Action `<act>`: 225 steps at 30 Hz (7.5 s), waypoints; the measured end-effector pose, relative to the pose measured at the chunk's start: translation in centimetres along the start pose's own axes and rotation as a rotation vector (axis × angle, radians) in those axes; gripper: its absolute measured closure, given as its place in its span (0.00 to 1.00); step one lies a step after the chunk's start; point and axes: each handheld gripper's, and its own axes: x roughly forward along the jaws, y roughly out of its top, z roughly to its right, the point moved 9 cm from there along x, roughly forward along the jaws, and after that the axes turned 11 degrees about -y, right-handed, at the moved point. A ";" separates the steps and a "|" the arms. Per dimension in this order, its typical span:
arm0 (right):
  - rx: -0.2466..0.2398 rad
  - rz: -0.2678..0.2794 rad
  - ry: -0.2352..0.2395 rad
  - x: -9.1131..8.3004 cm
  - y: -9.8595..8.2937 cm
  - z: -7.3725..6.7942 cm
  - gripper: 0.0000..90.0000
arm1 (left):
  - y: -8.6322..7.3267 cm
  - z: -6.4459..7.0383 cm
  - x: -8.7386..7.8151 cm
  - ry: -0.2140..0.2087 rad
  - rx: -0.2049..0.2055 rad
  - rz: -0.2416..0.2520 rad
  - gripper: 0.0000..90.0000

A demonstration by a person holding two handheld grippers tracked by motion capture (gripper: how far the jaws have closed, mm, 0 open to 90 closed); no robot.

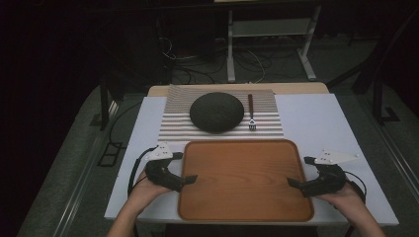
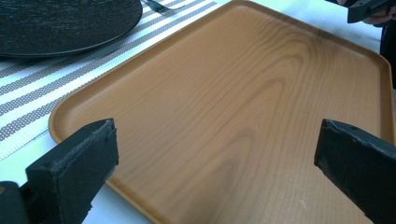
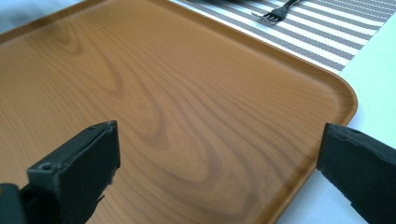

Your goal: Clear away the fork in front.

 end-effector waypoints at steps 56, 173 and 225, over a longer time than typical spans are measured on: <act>0.040 -0.120 -0.046 4.6 3.5 1.0 0.00 | 0.3 0.2 0.1 0.022 0.001 0.021 0.00; 0.247 -0.520 -0.261 24.3 14.9 8.2 0.65 | 0.2 -0.2 0.2 0.028 0.014 0.022 0.00; 0.245 -0.406 -0.181 19.1 16.8 9.0 0.86 | 0.2 -0.3 0.4 0.022 0.012 0.017 0.00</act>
